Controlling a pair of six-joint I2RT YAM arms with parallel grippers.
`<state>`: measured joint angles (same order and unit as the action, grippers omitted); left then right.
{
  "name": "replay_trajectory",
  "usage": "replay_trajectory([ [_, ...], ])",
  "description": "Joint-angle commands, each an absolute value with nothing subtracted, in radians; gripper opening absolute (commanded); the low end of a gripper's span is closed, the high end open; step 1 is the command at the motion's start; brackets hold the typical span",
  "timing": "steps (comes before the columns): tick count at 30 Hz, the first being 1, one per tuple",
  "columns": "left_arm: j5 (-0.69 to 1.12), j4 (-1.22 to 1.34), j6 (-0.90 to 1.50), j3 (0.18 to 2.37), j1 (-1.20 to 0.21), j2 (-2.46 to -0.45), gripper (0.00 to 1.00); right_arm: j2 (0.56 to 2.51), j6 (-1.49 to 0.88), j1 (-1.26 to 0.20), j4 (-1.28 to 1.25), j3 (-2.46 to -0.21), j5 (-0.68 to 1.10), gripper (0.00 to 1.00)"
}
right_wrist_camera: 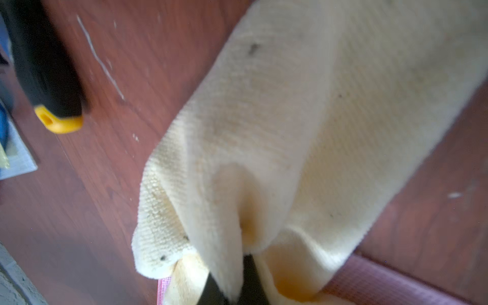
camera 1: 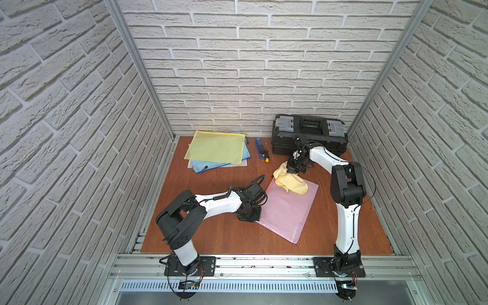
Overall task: Wipe the document bag
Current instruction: Wipe the dirt from the document bag.
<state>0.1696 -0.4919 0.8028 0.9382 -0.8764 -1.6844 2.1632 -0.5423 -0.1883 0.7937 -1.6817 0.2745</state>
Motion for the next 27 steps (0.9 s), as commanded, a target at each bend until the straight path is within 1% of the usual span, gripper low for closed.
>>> replay_trajectory([
  [1,0.106,-0.494,0.783,0.947,-0.880,-1.744,0.00,2.019,-0.559,-0.329,0.805,-1.546,0.314,0.02],
  [6,0.108,-0.532,0.756,1.002,-0.881,-1.782,0.00,1.818,-0.744,-0.533,0.646,-1.223,0.402,0.02],
  [9,0.103,-0.543,0.749,1.009,-0.880,-1.773,0.00,1.714,-0.883,-0.584,0.498,-1.039,0.461,0.02],
  [11,0.103,-0.544,0.749,1.007,-0.880,-1.764,0.00,1.661,-0.916,-0.569,0.458,-0.972,0.455,0.02],
  [13,0.104,-0.545,0.748,1.002,-0.880,-1.758,0.00,1.646,-0.871,-0.520,0.526,-0.978,0.405,0.02],
  [16,0.105,-0.547,0.747,0.995,-0.880,-1.757,0.00,1.688,-0.753,-0.398,0.618,-1.047,0.384,0.02],
  [19,0.100,-0.546,0.747,0.991,-0.879,-1.755,0.00,1.767,-0.649,-0.261,0.670,-1.134,0.372,0.02],
  [21,0.095,-0.549,0.749,0.992,-0.880,-1.754,0.00,1.834,-0.588,-0.166,0.702,-1.196,0.396,0.02],
  [23,0.086,-0.550,0.751,0.993,-0.880,-1.748,0.00,1.861,-0.553,-0.087,0.728,-1.244,0.390,0.02],
  [27,0.090,-0.534,0.764,0.985,-0.880,-1.737,0.00,1.874,-0.482,0.036,0.804,-1.328,0.315,0.02],
])
